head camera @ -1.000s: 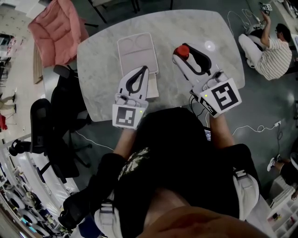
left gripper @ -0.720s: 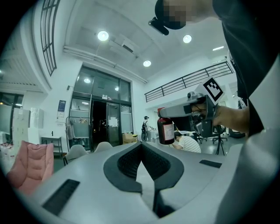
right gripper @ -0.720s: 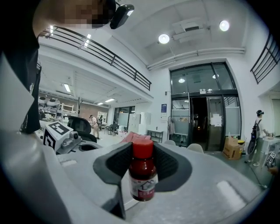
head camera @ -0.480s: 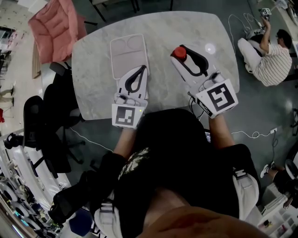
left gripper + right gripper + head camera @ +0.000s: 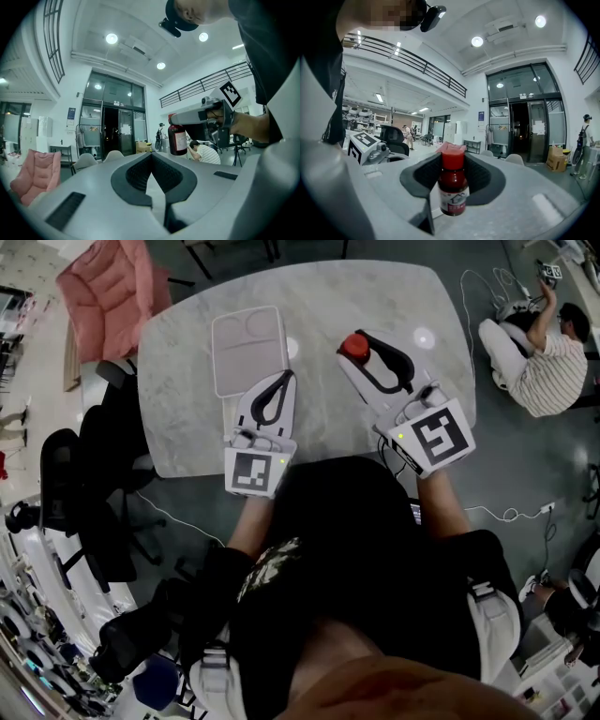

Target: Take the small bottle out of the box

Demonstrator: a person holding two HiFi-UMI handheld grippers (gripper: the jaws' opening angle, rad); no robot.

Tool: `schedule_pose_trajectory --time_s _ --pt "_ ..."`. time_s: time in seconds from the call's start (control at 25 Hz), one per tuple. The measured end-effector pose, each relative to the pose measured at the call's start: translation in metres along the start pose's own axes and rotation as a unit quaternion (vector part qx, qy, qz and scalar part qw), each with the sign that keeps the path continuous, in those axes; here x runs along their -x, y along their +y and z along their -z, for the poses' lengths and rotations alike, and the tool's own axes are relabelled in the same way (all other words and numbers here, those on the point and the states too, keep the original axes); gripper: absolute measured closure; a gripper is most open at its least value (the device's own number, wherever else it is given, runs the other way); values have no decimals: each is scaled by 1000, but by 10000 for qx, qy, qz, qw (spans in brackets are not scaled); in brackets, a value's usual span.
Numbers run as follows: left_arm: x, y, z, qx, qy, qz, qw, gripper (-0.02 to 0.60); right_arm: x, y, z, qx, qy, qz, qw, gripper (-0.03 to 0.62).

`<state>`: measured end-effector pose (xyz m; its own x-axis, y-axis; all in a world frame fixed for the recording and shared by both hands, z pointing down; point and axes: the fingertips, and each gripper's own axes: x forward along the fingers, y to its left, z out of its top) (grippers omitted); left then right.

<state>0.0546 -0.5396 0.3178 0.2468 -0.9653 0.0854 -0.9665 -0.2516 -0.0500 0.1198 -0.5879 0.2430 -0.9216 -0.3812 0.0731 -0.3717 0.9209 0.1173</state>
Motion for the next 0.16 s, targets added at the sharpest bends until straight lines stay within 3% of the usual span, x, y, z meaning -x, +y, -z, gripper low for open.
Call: schedule_pose_trajectory --time_s 0.16 --pt "-5 -2 0 -47 -5 33 10000 571 2 -5 3 -34 -10 30 10000 452"
